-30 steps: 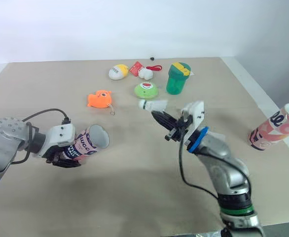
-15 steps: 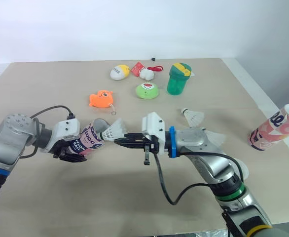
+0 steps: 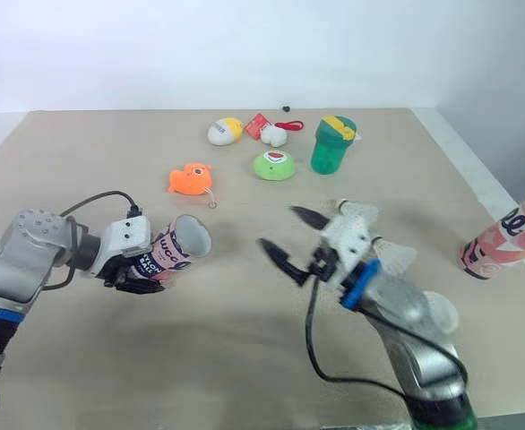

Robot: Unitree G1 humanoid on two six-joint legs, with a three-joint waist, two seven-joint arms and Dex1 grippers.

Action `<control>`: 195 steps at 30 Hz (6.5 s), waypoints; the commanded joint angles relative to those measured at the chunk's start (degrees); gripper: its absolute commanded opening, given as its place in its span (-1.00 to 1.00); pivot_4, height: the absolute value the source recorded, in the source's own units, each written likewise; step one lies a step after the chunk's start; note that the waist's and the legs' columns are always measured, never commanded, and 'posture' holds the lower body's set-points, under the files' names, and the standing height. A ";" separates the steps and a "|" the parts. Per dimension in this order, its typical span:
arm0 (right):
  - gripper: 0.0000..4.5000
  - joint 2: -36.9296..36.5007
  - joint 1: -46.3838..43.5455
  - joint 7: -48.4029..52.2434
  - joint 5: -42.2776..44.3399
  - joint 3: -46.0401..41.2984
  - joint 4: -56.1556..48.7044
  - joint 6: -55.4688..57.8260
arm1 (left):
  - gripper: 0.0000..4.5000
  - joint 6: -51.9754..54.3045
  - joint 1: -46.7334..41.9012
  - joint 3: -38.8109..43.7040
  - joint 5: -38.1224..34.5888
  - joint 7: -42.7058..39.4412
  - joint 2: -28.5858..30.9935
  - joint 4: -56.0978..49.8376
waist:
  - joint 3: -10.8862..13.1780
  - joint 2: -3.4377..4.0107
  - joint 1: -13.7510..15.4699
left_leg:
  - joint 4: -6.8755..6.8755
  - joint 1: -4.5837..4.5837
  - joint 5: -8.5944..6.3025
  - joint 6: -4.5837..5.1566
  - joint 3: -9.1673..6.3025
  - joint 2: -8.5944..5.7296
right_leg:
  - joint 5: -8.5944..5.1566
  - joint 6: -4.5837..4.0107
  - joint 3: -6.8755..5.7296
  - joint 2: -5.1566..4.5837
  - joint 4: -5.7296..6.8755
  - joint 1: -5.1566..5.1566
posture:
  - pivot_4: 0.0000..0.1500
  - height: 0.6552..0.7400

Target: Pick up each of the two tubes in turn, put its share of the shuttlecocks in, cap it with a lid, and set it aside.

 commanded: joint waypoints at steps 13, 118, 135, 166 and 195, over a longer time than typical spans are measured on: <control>0.98 10.13 17.41 -18.70 -6.40 -14.90 -9.50 1.40 | 0.38 -2.61 -0.62 -3.08 1.22 -1.18 -3.10 2.36 | -0.35 0.45 0.03 | 0.16 0.26 0.05 0.02 0.09 0.00 | 0.04 -0.17 0.15 0.01 0.00 0.25 | 1.00 1.00; 0.89 13.61 -15.13 -22.88 -0.32 -10.95 30.31 -1.33 | 0.38 -2.58 -3.47 -2.17 1.55 -0.85 -3.26 3.59 | -0.36 0.49 -0.12 | 0.00 0.28 0.10 0.12 -0.09 -0.01 | 0.03 -0.02 0.08 0.11 -0.09 0.43 | 1.00 1.00; -0.97 10.16 -22.05 -6.28 16.95 -11.31 22.32 2.12 | 0.38 -1.42 -0.63 -0.18 0.11 0.26 -2.62 1.25 | -0.27 0.63 -1.13 | -0.05 0.27 0.10 0.12 -0.10 0.01 | 0.03 -0.02 0.10 0.13 -0.09 0.40 | 1.00 1.00; -0.13 -1.40 -45.54 29.49 18.01 12.85 20.15 13.30 | 0.38 -0.98 0.62 -0.24 0.32 2.53 -4.94 0.68 | -0.30 0.55 -0.73 | 0.01 0.26 0.09 0.14 -0.27 0.02 | 0.00 -0.04 -0.05 0.14 -0.08 0.46 | 1.00 1.00; -0.99 -0.96 -53.30 44.12 6.64 15.78 29.97 5.01 | 0.38 0.23 1.10 0.63 -0.62 3.45 -6.22 -1.51 | -0.30 0.55 0.08 | 0.02 0.19 0.09 0.13 -0.28 -0.07 | -0.02 -0.08 -0.10 0.00 -0.07 0.45 | 1.00 1.00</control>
